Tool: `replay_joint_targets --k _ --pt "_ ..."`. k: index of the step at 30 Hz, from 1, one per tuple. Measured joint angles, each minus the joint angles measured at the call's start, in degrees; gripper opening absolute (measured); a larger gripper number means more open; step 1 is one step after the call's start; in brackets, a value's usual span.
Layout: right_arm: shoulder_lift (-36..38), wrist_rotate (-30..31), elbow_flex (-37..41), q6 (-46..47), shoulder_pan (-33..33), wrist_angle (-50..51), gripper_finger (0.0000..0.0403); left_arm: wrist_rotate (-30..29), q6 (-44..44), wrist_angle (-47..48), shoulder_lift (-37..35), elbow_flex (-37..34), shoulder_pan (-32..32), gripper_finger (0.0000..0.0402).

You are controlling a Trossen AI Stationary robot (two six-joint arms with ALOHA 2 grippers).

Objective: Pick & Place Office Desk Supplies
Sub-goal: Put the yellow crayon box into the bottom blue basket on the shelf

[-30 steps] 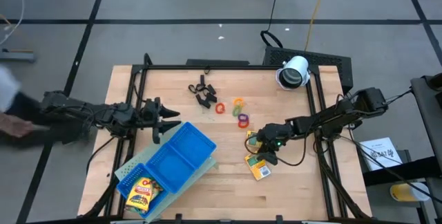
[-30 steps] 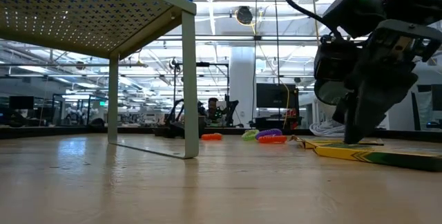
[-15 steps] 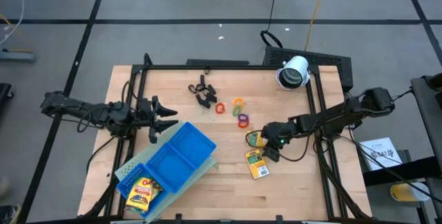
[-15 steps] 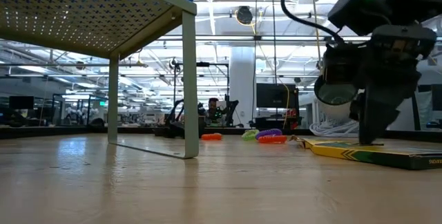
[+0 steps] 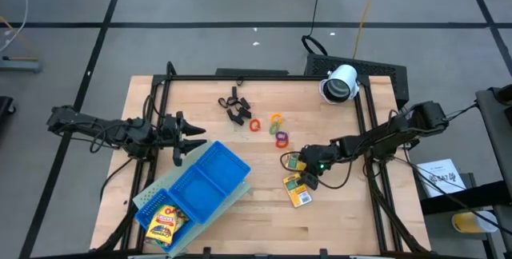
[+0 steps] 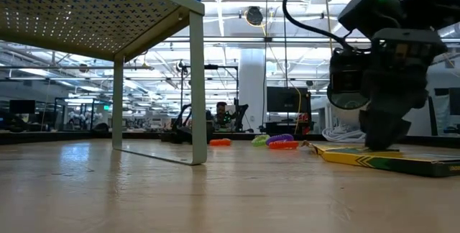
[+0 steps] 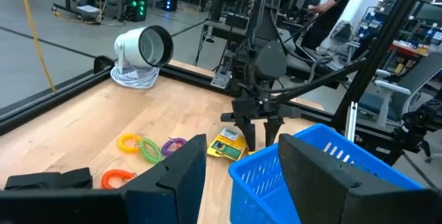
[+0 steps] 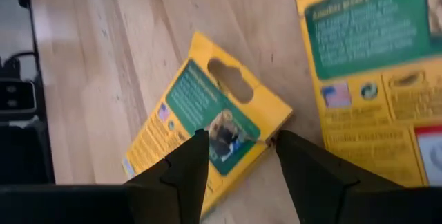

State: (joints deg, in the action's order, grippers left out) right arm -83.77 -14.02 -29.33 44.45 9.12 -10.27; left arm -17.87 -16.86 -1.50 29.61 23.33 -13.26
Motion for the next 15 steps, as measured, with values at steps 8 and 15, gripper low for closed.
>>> replay_joint_targets --k 8,15 --pt "-2.24 0.24 0.03 -1.61 -1.77 -2.96 0.0169 0.0 -0.22 0.0 0.0 0.0 0.0 0.0186" --pt "-4.96 0.41 0.03 -4.26 -1.99 -7.59 0.0157 -0.02 -0.26 0.0 0.0 0.0 -0.02 0.0186"
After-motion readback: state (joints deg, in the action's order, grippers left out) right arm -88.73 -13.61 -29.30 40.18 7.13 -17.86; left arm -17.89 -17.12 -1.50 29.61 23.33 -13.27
